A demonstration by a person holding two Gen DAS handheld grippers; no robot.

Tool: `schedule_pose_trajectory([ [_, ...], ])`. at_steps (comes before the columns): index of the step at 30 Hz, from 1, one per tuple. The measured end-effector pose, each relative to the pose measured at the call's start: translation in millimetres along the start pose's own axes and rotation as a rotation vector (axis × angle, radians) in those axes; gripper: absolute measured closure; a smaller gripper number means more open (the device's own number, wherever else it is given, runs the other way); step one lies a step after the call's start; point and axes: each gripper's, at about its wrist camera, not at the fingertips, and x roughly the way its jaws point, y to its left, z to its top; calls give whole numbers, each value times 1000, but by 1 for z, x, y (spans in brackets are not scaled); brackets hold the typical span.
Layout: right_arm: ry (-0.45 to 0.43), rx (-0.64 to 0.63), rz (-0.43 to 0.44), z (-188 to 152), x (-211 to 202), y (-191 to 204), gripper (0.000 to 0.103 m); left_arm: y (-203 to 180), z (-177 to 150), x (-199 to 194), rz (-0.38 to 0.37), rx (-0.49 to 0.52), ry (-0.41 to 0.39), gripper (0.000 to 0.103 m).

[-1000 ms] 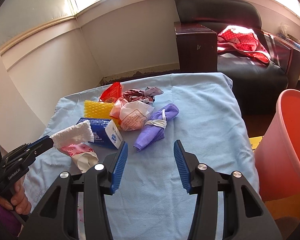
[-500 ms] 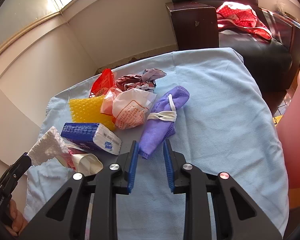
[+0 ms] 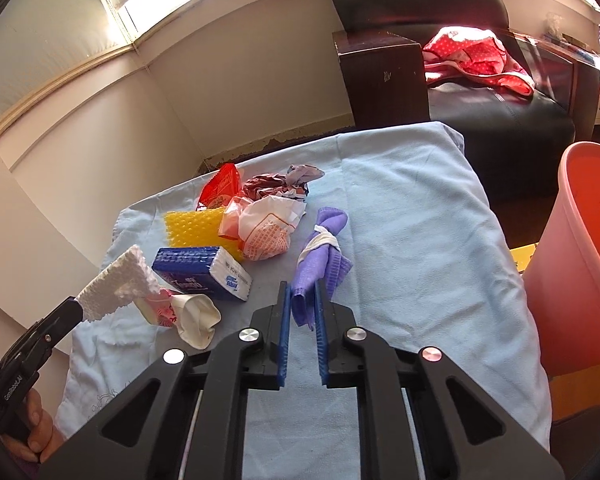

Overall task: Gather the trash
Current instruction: 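Close the right tool on the purple glove, then carry the white pack and purple glove over the pink bucket with both tools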

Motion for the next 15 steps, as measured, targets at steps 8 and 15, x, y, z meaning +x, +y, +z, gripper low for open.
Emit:
schedule_pose_trajectory([
  [8,-67,-13,-11,-9,-41,-8,92,-19,2,-4,-7,12,-16,91],
  [15,-126,-7,-15,-15,-74,-19,92,-42,4,-9,-22,33,-32,91],
])
